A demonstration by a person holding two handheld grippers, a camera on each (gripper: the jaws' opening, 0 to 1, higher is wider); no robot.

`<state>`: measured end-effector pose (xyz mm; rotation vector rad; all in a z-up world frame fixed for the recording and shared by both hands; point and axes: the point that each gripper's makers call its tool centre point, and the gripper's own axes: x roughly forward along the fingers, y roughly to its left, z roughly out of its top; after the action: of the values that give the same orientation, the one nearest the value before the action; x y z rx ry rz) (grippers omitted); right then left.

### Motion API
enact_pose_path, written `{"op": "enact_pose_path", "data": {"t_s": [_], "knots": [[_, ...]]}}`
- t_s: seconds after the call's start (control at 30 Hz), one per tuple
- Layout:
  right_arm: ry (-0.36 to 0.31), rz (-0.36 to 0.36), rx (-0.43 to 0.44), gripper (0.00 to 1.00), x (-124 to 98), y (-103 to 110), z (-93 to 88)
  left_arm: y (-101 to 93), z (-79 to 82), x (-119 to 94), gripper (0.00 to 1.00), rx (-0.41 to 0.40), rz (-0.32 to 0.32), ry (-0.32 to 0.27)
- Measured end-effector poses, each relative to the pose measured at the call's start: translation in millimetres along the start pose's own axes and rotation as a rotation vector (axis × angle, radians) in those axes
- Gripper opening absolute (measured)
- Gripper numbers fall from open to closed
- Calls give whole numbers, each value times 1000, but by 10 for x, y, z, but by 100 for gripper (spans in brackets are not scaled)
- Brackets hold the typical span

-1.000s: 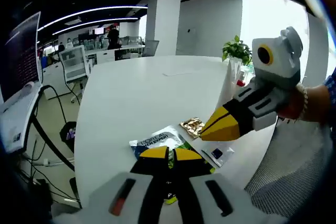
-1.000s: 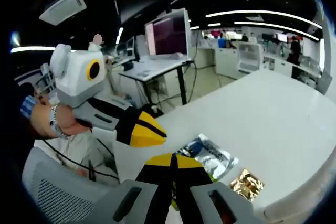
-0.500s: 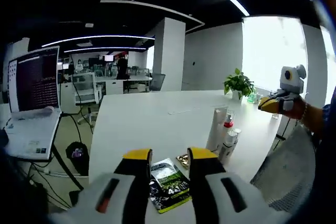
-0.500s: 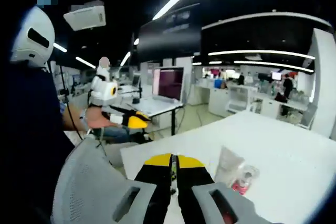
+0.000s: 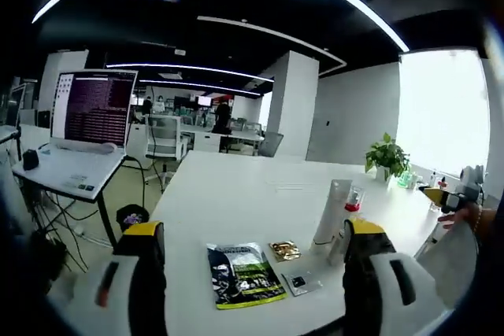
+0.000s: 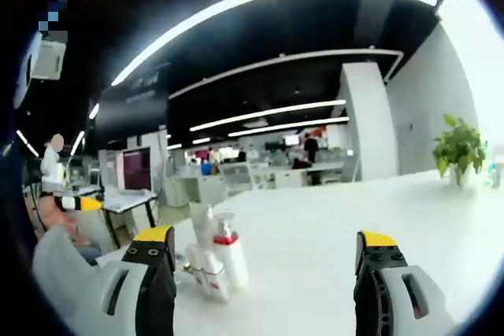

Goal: Arrange the skincare products in the storage area until every visible bottle or jar stands upright without overlapping.

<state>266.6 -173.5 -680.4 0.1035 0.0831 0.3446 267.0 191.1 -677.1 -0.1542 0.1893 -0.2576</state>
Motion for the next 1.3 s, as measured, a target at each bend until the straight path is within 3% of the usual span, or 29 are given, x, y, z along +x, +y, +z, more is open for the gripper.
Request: {"op": "enact_pose_path", "data": {"t_s": [0.03, 0.1, 0.17, 0.2, 0.23, 0.3, 0.37, 0.4, 0.53, 0.67, 0.73, 0.83, 0.93, 1.03, 1.3], "knots": [[50, 13, -16, 95, 3, 28, -48, -44, -31, 1, 88, -4, -1, 5], [76, 33, -93, 86, 28, 65, -69, -172, -125, 19, 84, -34, -14, 26], [121, 104, -117, 78, 23, 191, -152, -276, -219, 38, 79, -79, -14, 50], [142, 123, -121, 77, 6, 155, -198, -288, -246, 45, 75, -61, -5, 60], [157, 137, -142, 77, 4, 161, -234, -161, -277, 14, 70, 8, 73, 85], [164, 128, -151, 75, 11, 154, -239, 59, -231, -35, 60, 72, 209, 53], [166, 121, -145, 70, 29, 111, -250, 154, -252, -47, 58, 84, 267, 38], [170, 118, -145, 69, 24, 107, -258, 173, -295, -50, 58, 88, 282, 59], [185, 79, -154, 64, 11, 35, -282, 152, -181, -68, 62, 91, 283, -5], [150, 65, -127, 62, -1, 7, -226, 49, -263, 8, 64, 132, 224, 57], [139, 36, -122, 62, -8, -39, -208, 45, -325, 9, 64, 97, 216, 90], [135, -5, -99, 66, -32, -120, -211, 38, -315, 7, 61, 130, 229, 95], [145, 5, -87, 68, -25, -97, -226, 20, -305, 18, 61, 136, 219, 93], [188, 14, -168, 69, -22, -69, -285, 89, -304, -2, 62, 78, 226, 78], [231, 22, -157, 65, -24, -53, -356, 200, -338, -1, 61, 35, 225, 74]]}}
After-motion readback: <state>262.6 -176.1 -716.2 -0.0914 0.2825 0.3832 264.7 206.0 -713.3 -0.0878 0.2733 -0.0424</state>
